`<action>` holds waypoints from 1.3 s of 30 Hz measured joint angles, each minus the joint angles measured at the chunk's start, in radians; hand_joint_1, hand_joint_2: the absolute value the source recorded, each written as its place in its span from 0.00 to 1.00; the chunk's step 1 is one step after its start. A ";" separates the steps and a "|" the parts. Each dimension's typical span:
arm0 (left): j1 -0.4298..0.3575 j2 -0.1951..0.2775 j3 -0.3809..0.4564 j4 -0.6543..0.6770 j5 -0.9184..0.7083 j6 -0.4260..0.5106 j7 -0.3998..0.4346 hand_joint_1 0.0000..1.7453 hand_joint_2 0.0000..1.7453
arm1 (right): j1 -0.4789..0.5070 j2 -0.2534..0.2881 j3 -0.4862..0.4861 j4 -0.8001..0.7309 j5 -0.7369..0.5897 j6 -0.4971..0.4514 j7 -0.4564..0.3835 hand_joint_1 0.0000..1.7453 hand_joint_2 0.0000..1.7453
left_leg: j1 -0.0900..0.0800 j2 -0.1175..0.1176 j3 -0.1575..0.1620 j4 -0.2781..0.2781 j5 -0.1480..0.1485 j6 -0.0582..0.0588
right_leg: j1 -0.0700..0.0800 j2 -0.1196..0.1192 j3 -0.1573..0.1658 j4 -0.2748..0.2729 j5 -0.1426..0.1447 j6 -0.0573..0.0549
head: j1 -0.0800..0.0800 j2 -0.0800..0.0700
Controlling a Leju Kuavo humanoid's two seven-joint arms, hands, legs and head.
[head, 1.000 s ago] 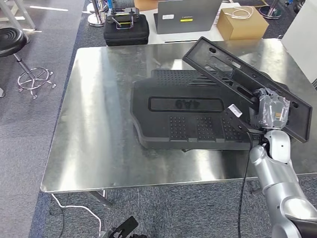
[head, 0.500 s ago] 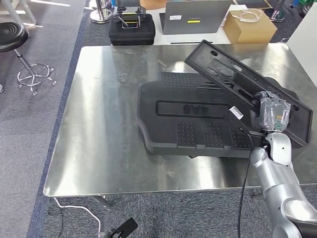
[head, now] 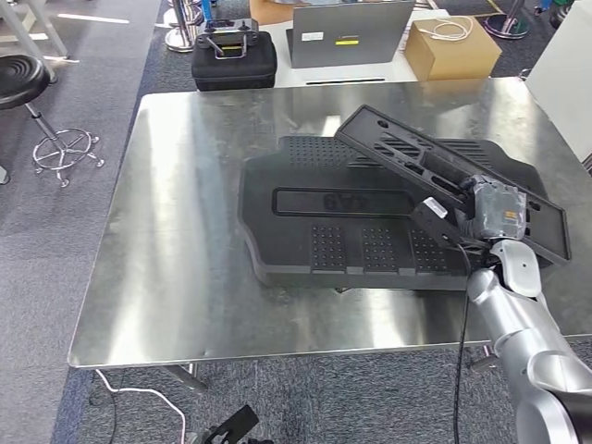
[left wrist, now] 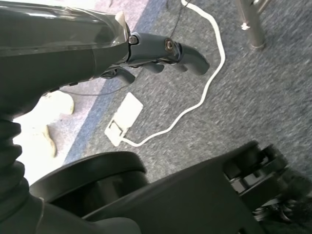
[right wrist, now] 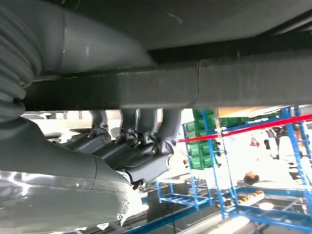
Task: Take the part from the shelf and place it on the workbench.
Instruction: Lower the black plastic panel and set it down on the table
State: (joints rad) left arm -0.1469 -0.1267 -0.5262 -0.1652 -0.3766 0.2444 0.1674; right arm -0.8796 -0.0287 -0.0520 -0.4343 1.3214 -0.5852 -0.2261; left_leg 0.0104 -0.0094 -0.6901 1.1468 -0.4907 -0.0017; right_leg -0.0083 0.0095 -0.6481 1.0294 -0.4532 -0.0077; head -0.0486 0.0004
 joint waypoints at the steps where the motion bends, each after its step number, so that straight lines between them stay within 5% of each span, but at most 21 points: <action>1: 0.001 0.000 0.001 0.000 0.000 0.002 -0.001 0.00 0.75 | -0.003 -0.001 0.001 0.005 -0.003 0.000 0.001 0.00 0.00 | 0.000 0.000 0.026 -0.053 0.015 0.002 | 0.002 0.001 -0.002 0.003 -0.001 0.003 | 0.000 0.000; 4: 0.003 0.000 0.007 0.000 0.000 0.012 -0.004 0.00 0.00 | -0.008 -0.004 0.007 0.017 -0.013 -0.003 0.003 0.00 0.00 | -0.004 -0.001 0.048 -0.101 0.019 0.009 | 0.003 0.003 -0.007 0.005 0.001 0.015 | 0.002 0.000; 7: 0.005 0.000 0.016 0.000 0.000 0.018 -0.002 0.00 0.00 | -0.006 -0.007 0.015 0.023 -0.021 -0.003 0.005 0.00 0.00 | 0.000 -0.001 0.051 -0.106 0.024 0.023 | -0.001 -0.001 -0.023 0.043 -0.028 0.030 | 0.003 0.000; 10: 0.006 0.000 0.020 0.000 0.000 0.021 -0.001 0.00 0.00 | -0.004 -0.012 0.019 0.028 -0.030 -0.002 0.010 0.00 0.00 | 0.000 -0.001 0.054 -0.107 0.024 0.032 | -0.003 -0.003 -0.106 0.224 -0.110 0.040 | 0.003 0.000; 12: 0.008 0.000 0.024 0.000 0.000 0.026 0.001 0.00 0.00 | 0.001 -0.013 0.019 0.032 -0.035 -0.001 0.012 0.00 0.00 | 0.000 -0.001 0.055 -0.106 0.024 0.032 | -0.003 -0.003 -0.135 0.282 -0.116 0.041 | 0.003 0.000; 17: 0.006 -0.001 0.036 0.000 0.000 0.040 0.004 0.00 0.00 | -0.008 -0.015 0.023 0.034 -0.050 -0.001 0.013 0.00 0.00 | -0.005 -0.003 0.062 -0.105 0.023 0.026 | 0.002 -0.002 -0.005 0.022 0.007 0.026 | 0.003 0.000; 21: 0.009 -0.003 0.043 0.000 -0.001 0.041 0.004 0.00 0.00 | -0.011 -0.015 0.026 0.034 -0.051 -0.001 0.013 0.00 0.00 | -0.006 -0.003 0.057 -0.100 0.012 0.010 | 0.002 -0.004 0.000 -0.003 0.014 0.008 | 0.002 0.000; 23: 0.009 -0.003 0.044 0.000 0.000 0.041 0.004 0.00 0.00 | -0.012 -0.015 0.027 0.034 -0.052 -0.001 0.013 0.00 0.00 | -0.005 -0.001 0.039 -0.039 -0.046 0.003 | -0.003 -0.008 -0.004 -0.009 0.023 -0.004 | 0.001 0.000; 25: 0.009 -0.003 0.044 0.000 0.000 0.040 0.003 0.00 0.00 | -0.012 -0.015 0.029 0.034 -0.052 -0.001 0.013 0.00 0.00 | -0.003 -0.001 0.001 0.087 -0.125 -0.002 | -0.002 -0.011 -0.013 -0.009 0.033 -0.009 | 0.000 0.000; 27: 0.009 -0.003 0.045 0.000 -0.001 0.040 0.002 0.00 0.00 | -0.010 -0.015 0.033 0.035 -0.053 -0.001 0.013 0.00 0.00 | -0.001 -0.001 -0.009 0.160 -0.158 -0.006 | -0.002 -0.013 -0.028 -0.009 0.045 -0.008 | 0.001 0.000; 28: 0.008 -0.003 0.045 0.000 -0.001 0.039 0.002 0.00 0.00 | -0.010 -0.015 0.035 0.035 -0.054 0.000 0.014 0.00 0.00 | 0.000 0.000 0.011 0.141 -0.148 -0.007 | -0.003 -0.013 -0.035 -0.008 0.052 -0.006 | 0.001 0.000; 32: 0.004 -0.003 0.045 0.000 0.000 0.038 0.000 0.00 0.00 | -0.012 -0.017 0.042 0.035 -0.055 -0.001 0.020 0.00 0.00 | 0.003 -0.002 0.163 -0.103 -0.068 -0.005 | -0.004 -0.010 -0.059 -0.005 0.080 0.016 | 0.002 0.000; 36: 0.005 -0.003 0.045 0.000 0.000 0.037 -0.001 0.00 0.00 | -0.010 -0.020 0.047 0.035 -0.053 -0.001 0.022 0.00 0.00 | -0.004 -0.001 0.157 -0.122 -0.039 0.020 | -0.008 -0.009 -0.069 -0.007 0.097 0.039 | 0.002 0.000; 37: 0.004 -0.003 0.045 0.000 0.000 0.037 -0.001 0.00 0.00 | -0.009 -0.021 0.047 0.035 -0.053 -0.001 0.022 0.00 0.00 | -0.004 0.000 0.149 -0.123 -0.029 0.029 | -0.010 -0.009 -0.076 0.009 0.073 0.043 | 0.004 0.000; 39: 0.003 -0.003 0.046 0.000 0.000 0.037 -0.001 0.00 0.00 | -0.010 -0.024 0.048 0.036 -0.053 0.000 0.022 0.00 0.00 | -0.004 0.004 0.128 -0.124 -0.008 0.042 | -0.011 -0.009 -0.100 0.104 -0.022 0.049 | 0.006 0.000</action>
State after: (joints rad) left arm -0.1443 -0.1300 -0.4807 -0.1652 -0.3770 0.2811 0.1659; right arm -0.8893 -0.0531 -0.0038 -0.3981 1.2680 -0.5856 -0.2042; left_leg 0.0060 -0.0059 -0.5624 1.0232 -0.4983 0.0407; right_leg -0.0192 0.0003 -0.7483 1.1333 -0.4753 0.0413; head -0.0430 0.0006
